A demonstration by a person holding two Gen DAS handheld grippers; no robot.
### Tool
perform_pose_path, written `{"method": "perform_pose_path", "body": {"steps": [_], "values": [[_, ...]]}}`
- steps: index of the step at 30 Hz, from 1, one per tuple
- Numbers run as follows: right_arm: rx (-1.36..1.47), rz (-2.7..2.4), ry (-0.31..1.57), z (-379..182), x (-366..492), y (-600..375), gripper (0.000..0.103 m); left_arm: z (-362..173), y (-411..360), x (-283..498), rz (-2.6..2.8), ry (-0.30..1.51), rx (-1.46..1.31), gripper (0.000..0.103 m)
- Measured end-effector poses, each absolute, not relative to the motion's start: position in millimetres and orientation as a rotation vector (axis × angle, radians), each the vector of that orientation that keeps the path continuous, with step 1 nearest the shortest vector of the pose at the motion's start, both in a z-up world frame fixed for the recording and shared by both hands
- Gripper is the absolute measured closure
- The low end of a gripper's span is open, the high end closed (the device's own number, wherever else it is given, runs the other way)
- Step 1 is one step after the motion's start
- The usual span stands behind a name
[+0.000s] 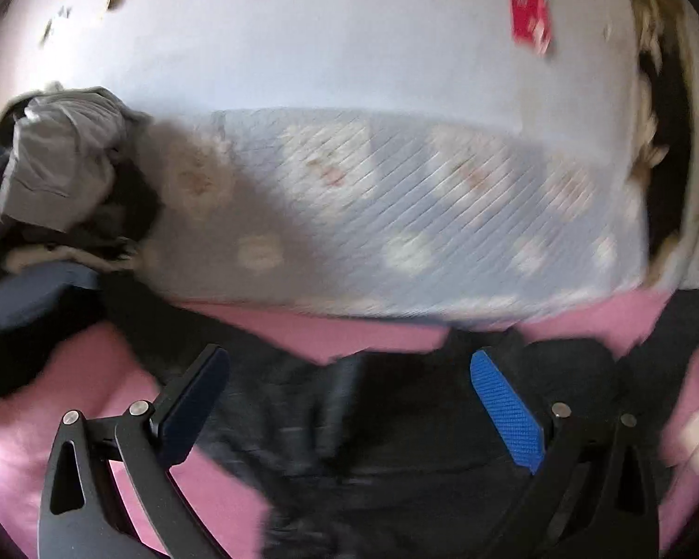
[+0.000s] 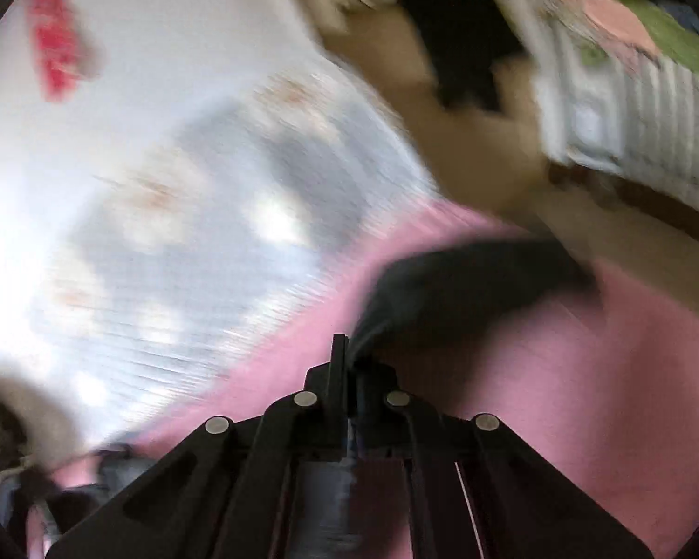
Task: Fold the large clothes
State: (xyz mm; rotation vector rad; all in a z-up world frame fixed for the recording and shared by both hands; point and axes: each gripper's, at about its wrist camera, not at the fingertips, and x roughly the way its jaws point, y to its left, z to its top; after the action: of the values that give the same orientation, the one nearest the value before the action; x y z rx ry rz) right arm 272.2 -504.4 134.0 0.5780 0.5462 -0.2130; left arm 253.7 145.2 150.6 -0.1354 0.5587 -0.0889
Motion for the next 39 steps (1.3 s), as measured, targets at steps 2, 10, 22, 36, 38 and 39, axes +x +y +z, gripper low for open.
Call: {"method": "perform_pose_path", "body": {"steps": [2,10,22,36,38,39], "values": [[0.542,-0.048,0.530,164,268,-450,0.100,161,140,244,-0.114,0.496,-0.096,0.001],[0.427,0.421,0.637,173,260,-259,0.100,173,136,221,-0.174,0.488,-0.195,0.001],[0.210,0.439,1.057,26,272,-149,0.094,159,128,202,-0.161,0.394,-0.053,0.001],[0.229,0.256,0.886,122,214,-212,0.041,110,72,212,-0.264,0.515,0.142,0.002],[0.201,0.161,0.875,133,214,-240,0.041,108,54,215,-0.298,0.532,0.158,0.002],[0.188,0.140,0.881,134,214,-250,0.041,108,45,217,-0.300,0.530,0.167,0.002]]}}
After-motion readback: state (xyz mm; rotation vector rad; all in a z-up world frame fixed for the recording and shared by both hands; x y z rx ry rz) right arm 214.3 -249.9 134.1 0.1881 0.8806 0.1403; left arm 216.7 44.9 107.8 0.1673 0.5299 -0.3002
